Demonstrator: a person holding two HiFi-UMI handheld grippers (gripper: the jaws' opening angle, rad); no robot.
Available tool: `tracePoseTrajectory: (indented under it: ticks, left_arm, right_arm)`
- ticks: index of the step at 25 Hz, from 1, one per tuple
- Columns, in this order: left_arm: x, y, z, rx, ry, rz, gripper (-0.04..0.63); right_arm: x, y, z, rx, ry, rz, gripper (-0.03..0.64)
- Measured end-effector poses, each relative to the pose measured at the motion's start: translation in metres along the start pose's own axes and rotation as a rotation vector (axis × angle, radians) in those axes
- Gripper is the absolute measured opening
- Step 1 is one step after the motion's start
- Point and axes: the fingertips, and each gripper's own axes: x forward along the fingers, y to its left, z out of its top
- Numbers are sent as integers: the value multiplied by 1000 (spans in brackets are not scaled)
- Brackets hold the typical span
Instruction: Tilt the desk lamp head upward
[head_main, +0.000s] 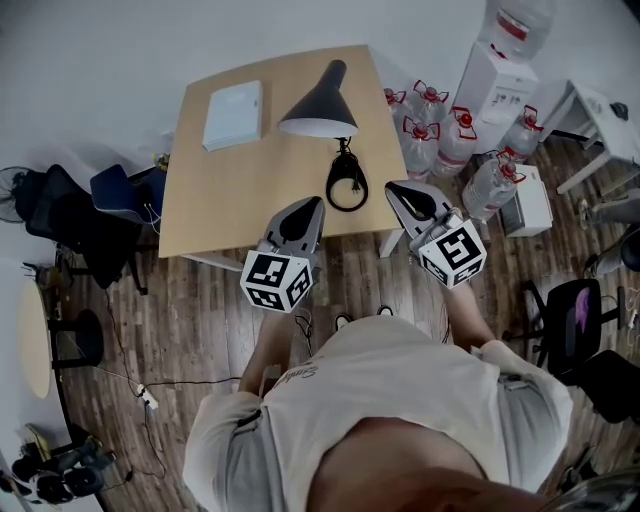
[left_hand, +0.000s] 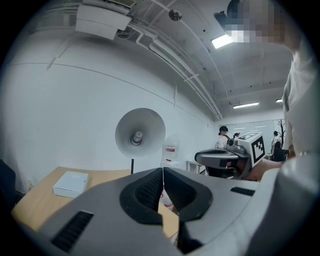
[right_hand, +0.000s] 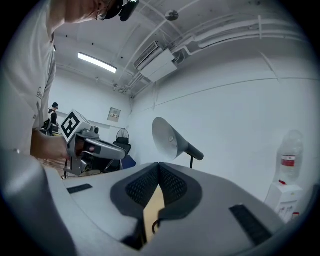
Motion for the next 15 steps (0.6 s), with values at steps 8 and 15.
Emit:
tracePoseTrajectory:
  ticks: [8,15]
  left_arm:
    - [-8,3,0,2,-12,28,17]
    - [-12,6,2,-9,-29,43,17]
  right_arm:
    - [-5,0,0,0,-19,-16,-5]
    - [-11,0,9,-23,-31,-20,-4]
